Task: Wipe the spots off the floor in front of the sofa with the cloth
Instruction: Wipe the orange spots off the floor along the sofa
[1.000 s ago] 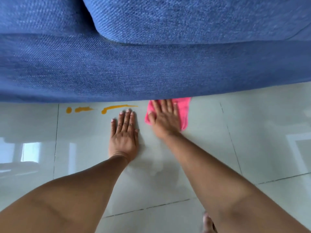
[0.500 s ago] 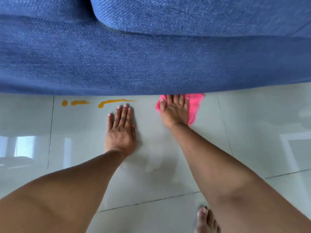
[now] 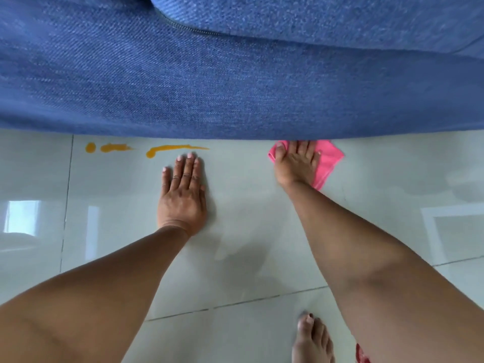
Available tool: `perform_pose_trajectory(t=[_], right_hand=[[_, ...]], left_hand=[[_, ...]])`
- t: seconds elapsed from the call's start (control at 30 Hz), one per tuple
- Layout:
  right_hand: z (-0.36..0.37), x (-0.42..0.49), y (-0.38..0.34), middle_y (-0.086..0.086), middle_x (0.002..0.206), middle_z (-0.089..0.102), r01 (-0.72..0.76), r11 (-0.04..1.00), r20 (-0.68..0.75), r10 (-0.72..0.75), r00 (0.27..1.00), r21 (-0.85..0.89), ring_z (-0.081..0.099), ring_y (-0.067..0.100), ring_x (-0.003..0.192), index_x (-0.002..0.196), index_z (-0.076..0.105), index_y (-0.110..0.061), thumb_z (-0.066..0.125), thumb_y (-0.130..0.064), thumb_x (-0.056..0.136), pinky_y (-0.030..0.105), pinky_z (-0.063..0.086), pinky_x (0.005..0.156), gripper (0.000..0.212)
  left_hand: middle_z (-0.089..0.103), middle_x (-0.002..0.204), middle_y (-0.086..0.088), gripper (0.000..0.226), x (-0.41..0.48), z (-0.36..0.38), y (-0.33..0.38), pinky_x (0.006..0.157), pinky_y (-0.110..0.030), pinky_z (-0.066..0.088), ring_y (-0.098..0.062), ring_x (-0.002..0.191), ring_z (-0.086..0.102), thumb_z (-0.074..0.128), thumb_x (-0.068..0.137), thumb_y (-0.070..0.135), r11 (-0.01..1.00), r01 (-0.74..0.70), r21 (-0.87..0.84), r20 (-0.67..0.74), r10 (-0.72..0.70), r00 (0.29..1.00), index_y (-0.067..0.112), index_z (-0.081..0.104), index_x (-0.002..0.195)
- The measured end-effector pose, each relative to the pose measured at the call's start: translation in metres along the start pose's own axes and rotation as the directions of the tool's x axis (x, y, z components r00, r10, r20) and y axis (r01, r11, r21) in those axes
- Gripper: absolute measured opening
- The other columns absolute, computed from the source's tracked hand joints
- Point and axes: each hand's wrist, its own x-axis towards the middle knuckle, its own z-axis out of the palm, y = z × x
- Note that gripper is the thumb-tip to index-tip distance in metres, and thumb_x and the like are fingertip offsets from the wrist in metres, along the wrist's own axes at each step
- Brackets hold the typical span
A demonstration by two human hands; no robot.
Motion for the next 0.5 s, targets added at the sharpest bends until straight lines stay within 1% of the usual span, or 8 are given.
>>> perform_pose_trajectory(t=[0.07,0.13,0.2,0.27,0.3,0.33,0.4,0.5], right_hand=[[0.008,-0.013,-0.057,0.008,0.159,0.028,0.155,0.988,0.019,-0.154,0.988,-0.026,0.016,0.030,0.148,0.151,0.029,-0.022,0.022,-0.049,0.098,0.049,0.001,0.121,0.060],[0.020,-0.049,-0.097,0.004,0.161,0.026,0.369,0.928,0.039,-0.367,0.929,-0.060,0.015,0.028,0.149,0.152,0.025,-0.027,0.022,-0.049,0.097,0.048,0.002,0.121,0.060],[0.032,-0.094,-0.101,0.001,0.165,0.009,0.586,0.803,0.095,-0.579,0.810,-0.107,0.003,0.023,0.152,0.155,0.012,-0.030,0.017,-0.049,0.097,0.048,0.002,0.121,0.062],[0.038,-0.119,-0.068,-0.001,0.165,0.009,0.732,0.672,0.136,-0.719,0.682,-0.116,0.003,0.020,0.152,0.155,0.013,-0.031,0.019,-0.051,0.097,0.047,0.007,0.121,0.061],[0.039,-0.122,-0.047,-0.001,0.164,0.011,0.760,0.641,0.137,-0.748,0.650,-0.110,0.006,0.020,0.152,0.155,0.016,-0.032,0.021,-0.051,0.098,0.047,0.010,0.120,0.060],[0.039,-0.119,-0.026,-0.002,0.164,0.012,0.752,0.647,0.128,-0.741,0.659,-0.122,0.008,0.020,0.151,0.155,0.018,-0.032,0.021,-0.051,0.098,0.047,0.011,0.120,0.060],[0.033,-0.101,0.004,-0.001,0.164,0.012,0.644,0.748,0.077,-0.641,0.764,-0.159,0.010,0.020,0.151,0.155,0.017,-0.030,0.017,-0.051,0.098,0.046,0.010,0.120,0.061],[0.027,-0.061,-0.015,0.004,0.165,0.010,0.381,0.913,0.001,-0.385,0.923,-0.145,0.006,0.023,0.151,0.155,0.013,-0.026,0.008,-0.051,0.093,0.046,0.004,0.121,0.067]], left_hand=[[0.012,0.163,-0.005,0.062,0.001,-0.002,-0.002,0.120,-0.036,-0.010,-0.022,0.151,0.005,0.036,0.096,0.017,0.999,-0.007,-0.041,-0.008,0.007,1.000,0.009,0.016,0.155],[0.021,0.160,-0.010,0.065,-0.002,-0.009,-0.007,0.121,-0.036,-0.004,-0.024,0.149,0.013,0.044,0.091,0.004,0.990,0.010,-0.140,-0.032,-0.015,0.999,0.004,0.024,0.152],[0.027,0.158,-0.014,0.062,-0.013,-0.017,-0.022,0.122,-0.037,0.000,-0.026,0.148,0.018,0.042,0.089,0.004,0.982,0.051,-0.182,-0.056,-0.062,0.997,0.000,0.028,0.150],[0.023,0.159,-0.014,0.063,-0.027,-0.028,-0.049,0.122,-0.039,-0.004,-0.027,0.149,0.015,0.032,0.090,0.015,0.984,0.141,-0.110,-0.059,-0.148,0.987,-0.001,0.025,0.151],[0.019,0.160,-0.014,0.065,-0.034,-0.034,-0.067,0.122,-0.040,-0.006,-0.027,0.150,0.011,0.029,0.090,0.020,0.975,0.214,-0.062,-0.059,-0.218,0.974,0.000,0.021,0.152],[0.014,0.162,-0.014,0.066,-0.040,-0.039,-0.087,0.121,-0.041,-0.008,-0.027,0.151,0.006,0.026,0.092,0.025,0.955,0.296,-0.023,-0.055,-0.297,0.953,0.001,0.018,0.152],[0.006,0.163,-0.013,0.068,-0.049,-0.046,-0.118,0.121,-0.044,-0.008,-0.027,0.151,-0.001,0.020,0.095,0.034,0.899,0.437,0.020,-0.037,-0.437,0.899,0.002,0.012,0.154],[0.001,0.164,-0.009,0.069,-0.053,-0.048,-0.134,0.122,-0.044,-0.004,-0.025,0.151,-0.005,0.013,0.096,0.041,0.868,0.494,0.049,-0.031,-0.493,0.870,0.007,0.007,0.155]])
